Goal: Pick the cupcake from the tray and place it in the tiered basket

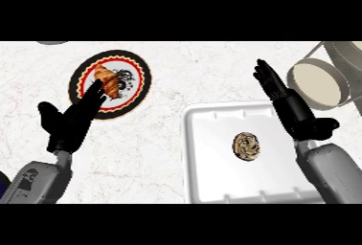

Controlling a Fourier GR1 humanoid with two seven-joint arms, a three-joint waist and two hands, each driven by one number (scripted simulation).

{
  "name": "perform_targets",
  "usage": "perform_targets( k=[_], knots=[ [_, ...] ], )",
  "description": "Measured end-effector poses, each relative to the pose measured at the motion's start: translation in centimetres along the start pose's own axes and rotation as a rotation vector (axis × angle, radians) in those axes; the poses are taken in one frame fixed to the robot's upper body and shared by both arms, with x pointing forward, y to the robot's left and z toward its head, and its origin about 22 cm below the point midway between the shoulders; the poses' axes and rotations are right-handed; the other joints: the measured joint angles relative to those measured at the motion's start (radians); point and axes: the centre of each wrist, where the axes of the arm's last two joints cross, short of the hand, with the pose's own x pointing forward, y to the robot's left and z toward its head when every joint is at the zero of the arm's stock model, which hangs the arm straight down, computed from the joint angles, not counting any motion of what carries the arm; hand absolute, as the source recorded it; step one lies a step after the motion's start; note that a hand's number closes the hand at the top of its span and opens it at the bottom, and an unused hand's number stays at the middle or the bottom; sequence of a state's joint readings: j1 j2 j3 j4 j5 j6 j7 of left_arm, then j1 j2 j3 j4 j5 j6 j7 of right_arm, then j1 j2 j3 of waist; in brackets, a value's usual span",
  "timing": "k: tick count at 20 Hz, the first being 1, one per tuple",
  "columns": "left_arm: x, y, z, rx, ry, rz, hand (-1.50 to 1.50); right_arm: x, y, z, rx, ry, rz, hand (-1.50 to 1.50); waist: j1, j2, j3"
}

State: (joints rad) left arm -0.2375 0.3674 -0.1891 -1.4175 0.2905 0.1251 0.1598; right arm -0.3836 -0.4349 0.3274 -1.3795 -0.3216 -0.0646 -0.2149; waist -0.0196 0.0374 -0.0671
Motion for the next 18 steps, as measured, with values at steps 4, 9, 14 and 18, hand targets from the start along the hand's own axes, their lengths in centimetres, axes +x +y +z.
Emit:
perform_targets(
  k=[4, 9, 14, 18],
  knots=[
    [-3.2, -0.3, 1.3, 0.074, 0.051, 0.002, 0.00, 1.3, -2.9, 0.1, -0.098, -0.023, 0.077, 1.50, 0.006, -0.026, 0.042],
    [-6.8, 0.4, 3.7, 0.197, 0.114, -0.024, 0.00, 1.3, -9.5, 2.6, -0.498, 0.084, 0.196, -1.50, -0.023, -0.041, 0.058],
    [-8.0, -0.7, 5.0, 0.236, 0.095, -0.028, 0.00, 0.1, -9.5, 6.2, -0.809, 0.085, 0.079, -1.50, -0.020, -0.048, 0.068],
    [-8.5, -1.1, 5.7, 0.245, 0.079, -0.033, 0.00, 2.2, -8.4, 9.3, -0.794, 0.079, 0.072, -1.50, -0.010, -0.048, 0.069]
  ],
)
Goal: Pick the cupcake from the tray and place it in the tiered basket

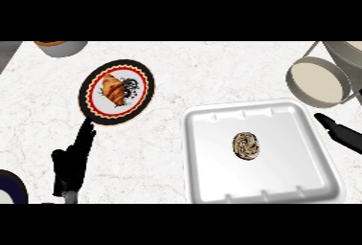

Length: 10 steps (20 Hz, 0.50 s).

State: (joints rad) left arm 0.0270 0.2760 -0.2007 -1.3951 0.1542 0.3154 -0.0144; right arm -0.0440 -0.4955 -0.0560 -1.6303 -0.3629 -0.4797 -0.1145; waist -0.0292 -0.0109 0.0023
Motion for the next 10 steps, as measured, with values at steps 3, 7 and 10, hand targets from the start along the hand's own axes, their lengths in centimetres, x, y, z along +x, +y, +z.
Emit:
perform_targets(
  k=[3, 7, 10],
  knots=[
    [-0.2, -0.5, 0.4, 0.000, -0.007, -0.002, 0.00, 1.5, -0.7, 1.3, 0.111, 0.072, 0.093, -1.50, 0.002, -0.001, -0.001],
    [-0.3, -0.4, 0.6, 0.001, -0.014, -0.010, 0.00, 3.7, -1.0, 2.4, 0.295, 0.171, 0.277, -1.50, 0.007, 0.000, -0.004],
    [-0.3, -0.5, 0.6, 0.000, -0.017, -0.011, 0.00, 5.7, -1.0, 2.9, 0.399, 0.216, 0.451, -1.50, 0.011, 0.001, -0.005]
  ],
)
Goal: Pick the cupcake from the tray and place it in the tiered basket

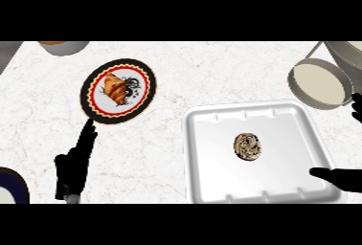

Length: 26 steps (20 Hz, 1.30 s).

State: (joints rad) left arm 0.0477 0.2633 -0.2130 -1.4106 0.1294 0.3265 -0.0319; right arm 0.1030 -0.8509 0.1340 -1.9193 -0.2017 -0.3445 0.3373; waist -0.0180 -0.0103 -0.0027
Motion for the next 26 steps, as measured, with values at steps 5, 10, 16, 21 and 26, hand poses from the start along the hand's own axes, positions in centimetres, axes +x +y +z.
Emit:
perform_targets(
  k=[5, 10, 16, 21, 26],
  knots=[
    [0.2, -0.4, -0.1, -0.011, -0.007, -0.002, 0.00, 3.3, 0.2, 1.5, 0.048, 0.086, 0.258, -1.50, 0.014, 0.003, 0.000],
    [0.5, -1.3, -0.1, -0.023, -0.003, 0.000, 0.00, 6.4, 2.1, 2.7, 0.010, 0.147, 0.377, -1.50, 0.029, 0.006, 0.002],
    [0.5, -1.5, -0.2, -0.032, 0.003, -0.002, 0.00, 7.3, 6.0, 2.8, 0.014, 0.139, 0.479, -1.50, 0.037, 0.007, 0.005],
    [0.4, -1.6, -0.1, -0.028, -0.001, -0.006, 0.00, 6.9, 8.3, 2.0, 0.039, 0.170, 0.579, -1.50, 0.037, 0.007, 0.005],
    [0.7, -1.7, -0.2, -0.033, 0.007, -0.002, 0.00, 6.6, 10.8, 0.6, 0.079, 0.209, 0.636, -1.50, 0.039, 0.008, 0.005]
  ],
)
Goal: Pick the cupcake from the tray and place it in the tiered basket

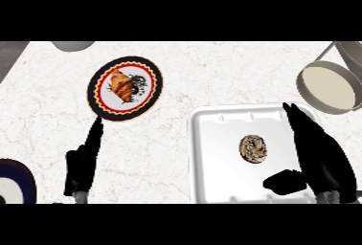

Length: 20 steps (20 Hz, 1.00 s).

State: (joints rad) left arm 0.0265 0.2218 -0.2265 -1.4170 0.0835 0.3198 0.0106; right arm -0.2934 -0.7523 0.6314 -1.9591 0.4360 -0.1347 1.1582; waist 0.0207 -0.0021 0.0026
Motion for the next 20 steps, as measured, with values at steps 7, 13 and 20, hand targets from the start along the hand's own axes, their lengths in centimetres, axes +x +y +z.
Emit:
perform_targets(
  k=[7, 13, 20],
  knots=[
    [-0.2, -0.3, 0.1, 0.012, 0.004, -0.001, 0.00, 2.3, 2.3, -1.1, 0.057, -0.003, 0.008, -1.50, -0.009, -0.002, 0.002],
    [-0.5, 0.5, 0.5, 0.016, -0.006, 0.001, 0.00, 2.9, 4.0, -2.1, 0.123, 0.040, 0.062, -1.50, -0.011, -0.003, 0.002],
    [-0.7, 0.1, 0.5, 0.021, -0.007, 0.002, 0.00, 3.7, 3.9, -3.5, 0.187, 0.075, 0.081, -1.50, -0.016, -0.003, 0.002]
  ],
)
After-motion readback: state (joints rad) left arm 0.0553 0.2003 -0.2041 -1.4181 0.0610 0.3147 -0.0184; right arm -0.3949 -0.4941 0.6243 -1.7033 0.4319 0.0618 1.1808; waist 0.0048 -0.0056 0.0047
